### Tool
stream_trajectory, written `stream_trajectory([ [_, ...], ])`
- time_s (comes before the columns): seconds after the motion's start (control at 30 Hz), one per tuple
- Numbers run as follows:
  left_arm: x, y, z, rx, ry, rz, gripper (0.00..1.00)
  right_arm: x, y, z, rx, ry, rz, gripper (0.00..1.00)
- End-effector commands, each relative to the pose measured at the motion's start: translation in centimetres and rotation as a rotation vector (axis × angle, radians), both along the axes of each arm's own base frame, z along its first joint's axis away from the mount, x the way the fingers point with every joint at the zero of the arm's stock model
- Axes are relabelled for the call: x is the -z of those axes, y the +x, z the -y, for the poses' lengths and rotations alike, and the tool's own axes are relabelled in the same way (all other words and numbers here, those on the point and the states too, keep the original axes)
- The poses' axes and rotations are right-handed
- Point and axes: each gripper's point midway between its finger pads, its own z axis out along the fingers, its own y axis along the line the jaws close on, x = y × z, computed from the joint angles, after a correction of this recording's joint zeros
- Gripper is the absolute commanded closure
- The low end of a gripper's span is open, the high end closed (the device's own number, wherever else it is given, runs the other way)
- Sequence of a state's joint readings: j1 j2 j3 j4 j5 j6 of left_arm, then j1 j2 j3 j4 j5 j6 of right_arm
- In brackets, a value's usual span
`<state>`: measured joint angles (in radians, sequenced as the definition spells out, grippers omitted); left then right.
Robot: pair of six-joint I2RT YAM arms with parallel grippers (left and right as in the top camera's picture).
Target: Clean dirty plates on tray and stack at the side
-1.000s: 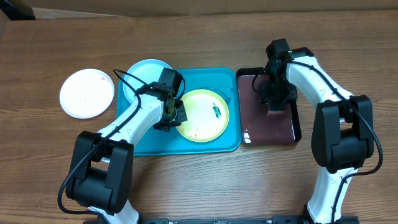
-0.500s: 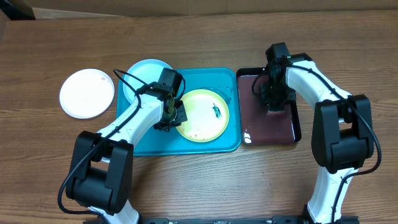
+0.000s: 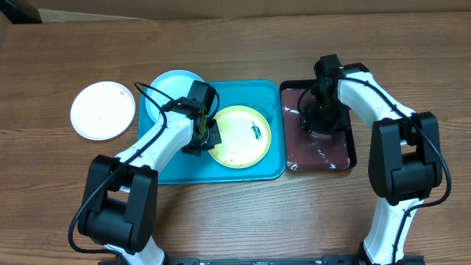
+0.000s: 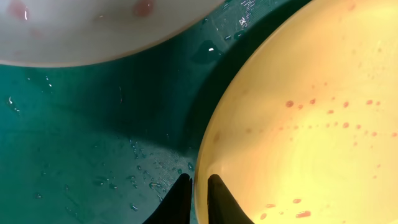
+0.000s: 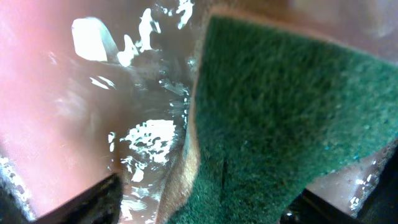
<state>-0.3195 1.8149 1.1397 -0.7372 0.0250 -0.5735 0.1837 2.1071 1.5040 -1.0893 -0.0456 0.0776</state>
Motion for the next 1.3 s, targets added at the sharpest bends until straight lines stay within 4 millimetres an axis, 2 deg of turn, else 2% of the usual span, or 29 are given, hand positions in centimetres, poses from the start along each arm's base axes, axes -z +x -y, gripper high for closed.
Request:
stream_trajectory([
  [0.0,0.4,-0.2,0.0,0.016,0.012,-0.010,0.87,0.4,-1.0,0.0,0.007,0.009,-0.037,0.82],
  [0.03,0.4,-0.2,0.0,0.016,0.012,-0.011,0.87,0.4,-0.9,0.0,0.007,0.010,-0.036,0.96],
  [0.07,0.4,-0.2,0.0,0.016,0.012,-0.011,0.87,0.4,-0.8,0.0,0.006,0.011,-0.030,0.96],
  [0.1,0.4,-0.2,0.0,0.016,0.012,-0.011,0.87,0.4,-0.6,-0.1,0.003,0.012,-0.022,0.84],
  [0.13,0.4,-0.2,0.0,0.016,0.012,-0.011,0.87,0.4,-0.3,-0.1,0.003,0.015,-0.011,0.30],
  [0.17,0.4,-0.2,0.0,0.016,0.012,-0.011,0.87,0.3,-0.1,-0.2,0.003,0.015,-0.005,0.23],
  [0.33,0.4,-0.2,0.0,0.016,0.012,-0.011,0.87,-0.1,0.8,0.3,-0.006,-0.014,0.027,0.10],
  [0.4,0.4,-0.2,0.0,0.016,0.012,-0.011,0.87,-0.2,1.3,1.0,-0.003,-0.047,0.047,0.00],
  [0.63,0.4,-0.2,0.0,0.016,0.012,-0.011,0.87,-0.2,2.3,1.2,0.038,-0.036,0.083,0.02],
  [0.67,0.4,-0.2,0.0,0.016,0.013,-0.011,0.87,-0.2,2.4,0.9,0.039,-0.018,0.084,0.09],
  [0.7,0.4,-0.2,0.0,0.016,0.013,-0.010,0.87,-0.2,2.7,0.1,0.039,0.028,0.096,0.27],
  [0.77,0.4,-0.1,0.0,0.016,0.013,-0.010,0.87,-0.4,3.5,-0.7,0.039,0.075,0.125,0.44],
  [0.8,0.4,-0.1,0.0,0.016,0.013,-0.010,0.87,-0.4,3.7,-0.8,0.038,0.079,0.132,0.64],
  [0.87,0.4,-0.1,0.0,0.016,0.013,-0.010,0.87,-0.4,3.6,-0.9,0.039,0.085,0.126,0.90],
  [0.97,0.4,-0.1,0.0,0.016,0.013,-0.010,0.87,-0.3,2.8,-0.8,0.029,0.080,0.098,0.90],
  [1.0,0.4,-0.1,0.0,0.016,0.013,-0.010,0.87,-0.3,2.6,-0.8,0.017,0.082,0.089,0.77],
  [1.03,0.4,-0.1,0.0,0.016,0.012,-0.007,0.87,-0.3,2.4,-0.8,0.006,0.081,0.081,0.54],
  [1.1,0.4,0.0,0.0,0.016,0.011,-0.006,0.87,-0.3,2.3,-0.7,-0.030,0.081,0.080,0.40],
  [1.17,0.4,0.0,0.0,0.016,0.011,-0.005,0.87,-0.4,2.5,-0.8,-0.038,0.082,0.090,0.32],
  [1.27,0.4,0.0,0.0,0.016,0.012,-0.005,0.87,-0.4,3.4,-0.9,-0.040,0.088,0.127,0.30],
])
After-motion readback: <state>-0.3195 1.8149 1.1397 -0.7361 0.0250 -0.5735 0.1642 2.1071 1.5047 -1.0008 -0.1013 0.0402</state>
